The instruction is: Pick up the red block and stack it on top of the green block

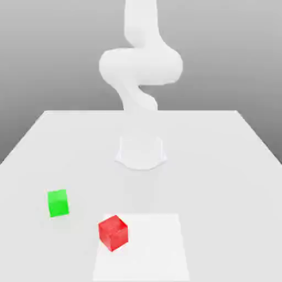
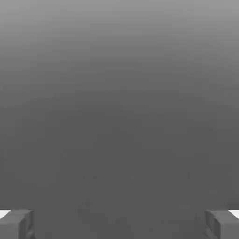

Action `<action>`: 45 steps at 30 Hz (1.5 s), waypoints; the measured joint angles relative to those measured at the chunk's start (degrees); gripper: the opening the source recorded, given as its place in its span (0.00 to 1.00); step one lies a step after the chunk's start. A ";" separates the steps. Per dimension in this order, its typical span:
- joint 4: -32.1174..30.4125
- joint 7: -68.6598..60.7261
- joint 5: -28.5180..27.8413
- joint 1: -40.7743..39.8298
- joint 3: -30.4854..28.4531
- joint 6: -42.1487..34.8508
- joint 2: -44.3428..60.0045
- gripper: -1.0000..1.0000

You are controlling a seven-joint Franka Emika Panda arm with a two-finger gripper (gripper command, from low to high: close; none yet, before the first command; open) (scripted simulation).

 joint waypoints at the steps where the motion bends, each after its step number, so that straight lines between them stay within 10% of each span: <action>1: -1.19 1.50 0.69 -0.46 -0.08 1.31 2.38 0.50; 26: -20.48 37.93 -1.66 -8.34 0.29 33.91 54.38 0.50; 27: -20.30 37.93 -1.62 -8.35 0.31 35.08 55.76 0.00; 45: -25.29 27.32 -3.30 -16.95 -5.20 21.98 37.53 0.00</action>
